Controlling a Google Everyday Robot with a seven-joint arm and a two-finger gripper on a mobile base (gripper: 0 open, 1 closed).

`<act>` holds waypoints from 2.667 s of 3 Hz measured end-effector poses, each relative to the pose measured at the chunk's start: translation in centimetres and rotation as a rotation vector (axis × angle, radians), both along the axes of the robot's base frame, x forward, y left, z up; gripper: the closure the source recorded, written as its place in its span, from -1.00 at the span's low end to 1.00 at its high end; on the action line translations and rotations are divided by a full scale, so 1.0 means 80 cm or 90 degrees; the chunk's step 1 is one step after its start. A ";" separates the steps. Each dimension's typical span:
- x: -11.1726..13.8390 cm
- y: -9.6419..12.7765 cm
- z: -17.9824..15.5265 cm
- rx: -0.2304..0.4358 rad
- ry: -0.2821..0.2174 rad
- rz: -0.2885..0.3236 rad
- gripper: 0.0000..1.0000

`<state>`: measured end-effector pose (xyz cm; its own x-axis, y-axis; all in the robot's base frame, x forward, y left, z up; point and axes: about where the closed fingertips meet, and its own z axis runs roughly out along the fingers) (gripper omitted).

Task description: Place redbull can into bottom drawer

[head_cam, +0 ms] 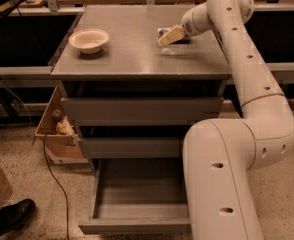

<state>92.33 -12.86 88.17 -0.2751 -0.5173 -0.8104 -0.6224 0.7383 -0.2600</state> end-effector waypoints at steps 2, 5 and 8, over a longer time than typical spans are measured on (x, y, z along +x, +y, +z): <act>0.011 0.000 -0.017 -0.012 0.006 -0.015 -1.00; 0.001 -0.011 -0.051 0.005 0.054 -0.015 0.26; -0.064 -0.028 0.012 0.019 0.048 0.078 1.00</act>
Offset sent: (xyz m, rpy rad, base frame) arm 0.0598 -0.0199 0.0089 -0.0185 0.0090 -0.0396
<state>87.18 -15.08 89.16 -0.2718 -0.5265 -0.8056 -0.7248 0.6627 -0.1885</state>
